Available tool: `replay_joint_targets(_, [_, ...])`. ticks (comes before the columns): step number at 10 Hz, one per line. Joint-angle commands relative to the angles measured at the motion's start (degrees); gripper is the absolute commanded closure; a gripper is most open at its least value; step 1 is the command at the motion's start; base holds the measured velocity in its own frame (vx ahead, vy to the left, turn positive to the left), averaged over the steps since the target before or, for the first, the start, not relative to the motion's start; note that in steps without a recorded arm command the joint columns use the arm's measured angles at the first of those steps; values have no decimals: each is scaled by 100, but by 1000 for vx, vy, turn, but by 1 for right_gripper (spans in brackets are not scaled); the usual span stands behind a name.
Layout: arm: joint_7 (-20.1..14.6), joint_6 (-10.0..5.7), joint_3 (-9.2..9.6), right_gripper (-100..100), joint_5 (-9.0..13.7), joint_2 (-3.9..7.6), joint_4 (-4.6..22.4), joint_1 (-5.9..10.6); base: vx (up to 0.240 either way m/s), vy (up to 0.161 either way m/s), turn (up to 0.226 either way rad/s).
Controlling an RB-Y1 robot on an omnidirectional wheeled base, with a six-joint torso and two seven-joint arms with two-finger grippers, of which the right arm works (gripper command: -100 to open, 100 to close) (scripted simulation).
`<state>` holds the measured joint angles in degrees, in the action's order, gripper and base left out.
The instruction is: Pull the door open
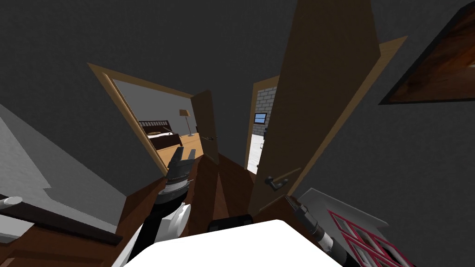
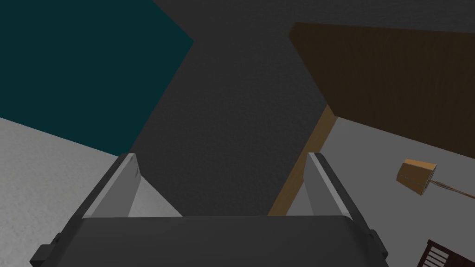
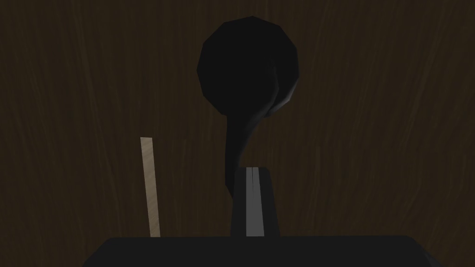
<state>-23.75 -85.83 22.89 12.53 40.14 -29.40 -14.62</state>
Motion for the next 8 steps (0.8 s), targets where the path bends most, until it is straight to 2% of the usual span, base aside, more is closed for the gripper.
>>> replay_joint_targets(1, [40,-178,-13,-100,22,-4,64,-148,76,86,-260])
replay_joint_targets(3, [67,-330,-21,-100,45,9,85,-290,14,40,-150])
replay_joint_targets(4, [83,-437,-23,-100,60,20,94,-379,-79,-51,-207])
replay_joint_targets(5, [75,-327,-36,-100,66,56,-48,-398,-44,-33,-47])
replay_joint_targets(6, [31,-172,-118,-100,117,55,-21,-323,69,62,225])
replay_joint_targets(8, [-5,-66,-174,-100,150,49,13,-256,97,66,119])
